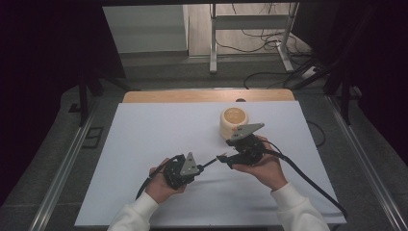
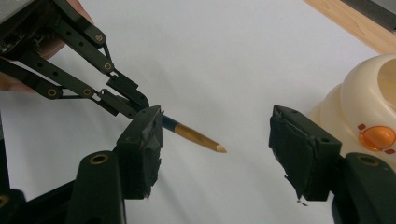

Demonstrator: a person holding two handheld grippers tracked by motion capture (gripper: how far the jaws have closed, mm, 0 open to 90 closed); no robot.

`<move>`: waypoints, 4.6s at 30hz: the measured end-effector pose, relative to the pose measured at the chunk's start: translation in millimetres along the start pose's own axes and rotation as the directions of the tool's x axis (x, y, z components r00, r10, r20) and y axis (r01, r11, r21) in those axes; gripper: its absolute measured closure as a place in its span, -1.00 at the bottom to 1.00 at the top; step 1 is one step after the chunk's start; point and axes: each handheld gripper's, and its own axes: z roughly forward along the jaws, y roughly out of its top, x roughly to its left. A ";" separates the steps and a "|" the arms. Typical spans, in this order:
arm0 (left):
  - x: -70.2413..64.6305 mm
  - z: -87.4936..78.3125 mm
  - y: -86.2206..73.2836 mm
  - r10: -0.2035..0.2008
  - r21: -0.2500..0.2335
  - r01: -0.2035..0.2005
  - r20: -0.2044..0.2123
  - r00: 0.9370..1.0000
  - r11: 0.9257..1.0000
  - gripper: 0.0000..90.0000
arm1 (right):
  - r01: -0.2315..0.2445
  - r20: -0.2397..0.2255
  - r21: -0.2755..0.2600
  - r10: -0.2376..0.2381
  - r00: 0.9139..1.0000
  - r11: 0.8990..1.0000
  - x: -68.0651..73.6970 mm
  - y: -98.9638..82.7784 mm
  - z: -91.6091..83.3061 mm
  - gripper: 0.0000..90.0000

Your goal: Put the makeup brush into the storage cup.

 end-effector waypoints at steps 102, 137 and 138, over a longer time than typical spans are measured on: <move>13.7 -16.4 -9.4 -0.198 -0.159 0.204 0.053 0.979 0.966 0.87 | -0.154 -0.100 -0.231 0.135 0.986 0.961 8.4 -9.8 19.2 -0.41; -2.6 -3.4 -2.9 -0.161 -0.156 0.166 0.042 0.986 0.974 0.86 | -0.265 -0.302 -0.288 0.176 0.937 0.920 4.7 -16.0 25.2 0.84; -2.7 -3.2 -2.8 -0.162 -0.157 0.167 0.043 0.986 0.973 0.86 | -0.268 -0.307 -0.288 0.176 0.935 0.919 4.9 -16.0 25.1 0.85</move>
